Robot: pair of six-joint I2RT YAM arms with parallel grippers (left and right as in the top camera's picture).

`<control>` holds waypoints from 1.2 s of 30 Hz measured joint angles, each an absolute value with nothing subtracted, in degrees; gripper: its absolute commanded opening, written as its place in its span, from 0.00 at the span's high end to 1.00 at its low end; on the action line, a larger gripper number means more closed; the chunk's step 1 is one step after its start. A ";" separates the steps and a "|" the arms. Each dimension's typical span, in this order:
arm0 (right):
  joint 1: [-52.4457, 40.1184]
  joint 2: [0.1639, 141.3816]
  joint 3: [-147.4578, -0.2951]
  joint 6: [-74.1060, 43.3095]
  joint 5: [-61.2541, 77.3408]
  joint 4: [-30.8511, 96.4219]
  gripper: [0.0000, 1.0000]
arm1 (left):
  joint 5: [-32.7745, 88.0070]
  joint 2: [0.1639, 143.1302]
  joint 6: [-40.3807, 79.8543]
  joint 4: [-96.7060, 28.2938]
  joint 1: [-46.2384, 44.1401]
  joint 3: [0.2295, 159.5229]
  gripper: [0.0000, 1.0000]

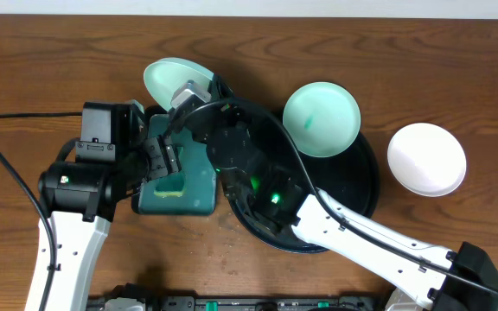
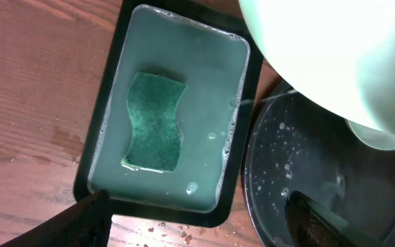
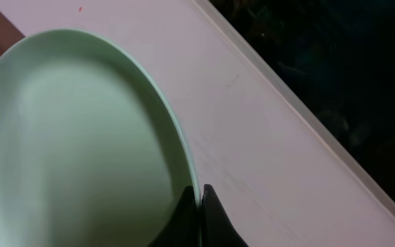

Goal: Clean dirty plates on tray and stack at the side
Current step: 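Lift the pale green plate with right gripper and tilt it over sponge tray, then carry the pale green plate right and stack it on the white plate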

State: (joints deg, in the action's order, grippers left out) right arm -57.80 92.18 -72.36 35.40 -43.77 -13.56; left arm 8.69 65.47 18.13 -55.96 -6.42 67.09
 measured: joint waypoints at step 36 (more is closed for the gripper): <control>29.71 88.84 -71.85 -31.33 5.15 52.47 0.99 | 8.69 65.47 18.13 -55.94 -6.42 67.09 0.19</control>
State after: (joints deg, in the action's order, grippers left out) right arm 29.71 88.84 -71.85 -31.33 5.15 52.47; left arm 8.69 65.47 18.13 -55.94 -6.42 67.09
